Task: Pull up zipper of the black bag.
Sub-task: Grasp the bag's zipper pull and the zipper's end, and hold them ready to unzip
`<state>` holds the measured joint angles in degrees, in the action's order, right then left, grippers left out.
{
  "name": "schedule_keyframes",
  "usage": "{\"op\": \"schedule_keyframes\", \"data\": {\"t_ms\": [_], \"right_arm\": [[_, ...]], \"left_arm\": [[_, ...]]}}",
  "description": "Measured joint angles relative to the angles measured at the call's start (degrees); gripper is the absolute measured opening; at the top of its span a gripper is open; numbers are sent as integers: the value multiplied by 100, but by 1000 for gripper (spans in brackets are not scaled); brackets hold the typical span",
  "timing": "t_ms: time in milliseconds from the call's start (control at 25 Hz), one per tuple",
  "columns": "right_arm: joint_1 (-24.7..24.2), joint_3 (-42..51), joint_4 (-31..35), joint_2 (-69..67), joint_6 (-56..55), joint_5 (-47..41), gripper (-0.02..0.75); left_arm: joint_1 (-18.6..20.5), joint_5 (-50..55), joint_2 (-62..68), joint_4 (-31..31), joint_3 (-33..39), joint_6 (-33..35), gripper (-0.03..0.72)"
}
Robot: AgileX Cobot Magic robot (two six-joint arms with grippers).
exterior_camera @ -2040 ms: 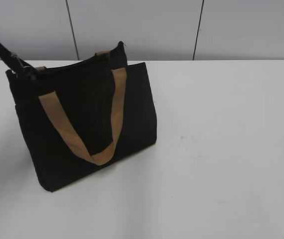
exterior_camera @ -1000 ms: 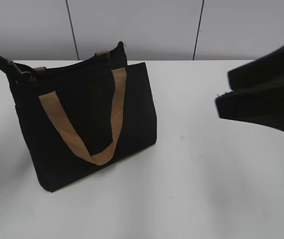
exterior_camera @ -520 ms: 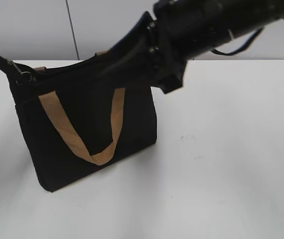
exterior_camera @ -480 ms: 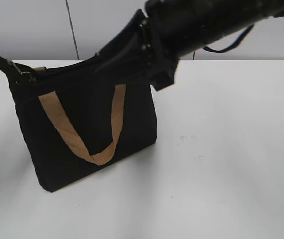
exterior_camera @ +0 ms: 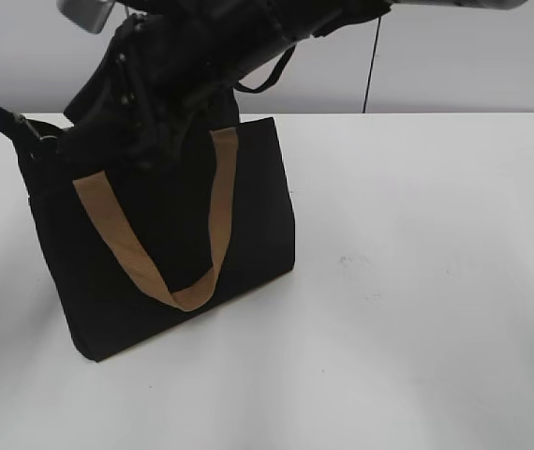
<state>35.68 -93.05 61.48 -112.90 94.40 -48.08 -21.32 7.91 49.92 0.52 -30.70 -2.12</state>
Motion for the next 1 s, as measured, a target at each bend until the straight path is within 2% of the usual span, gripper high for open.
{"op": "schedule_keyframes", "data": {"t_ms": [280, 680, 1000], "right_arm": [[148, -565, -84, -474, 9, 199, 249], [178, -597, -69, -645, 128, 770, 244], [185, -599, -63, -723, 135, 761, 244]], "left_arm": [[0, 6, 0, -52, 0, 0, 24], [0, 17, 0, 0, 0, 0, 24], [0, 17, 0, -52, 0, 0, 24]]}}
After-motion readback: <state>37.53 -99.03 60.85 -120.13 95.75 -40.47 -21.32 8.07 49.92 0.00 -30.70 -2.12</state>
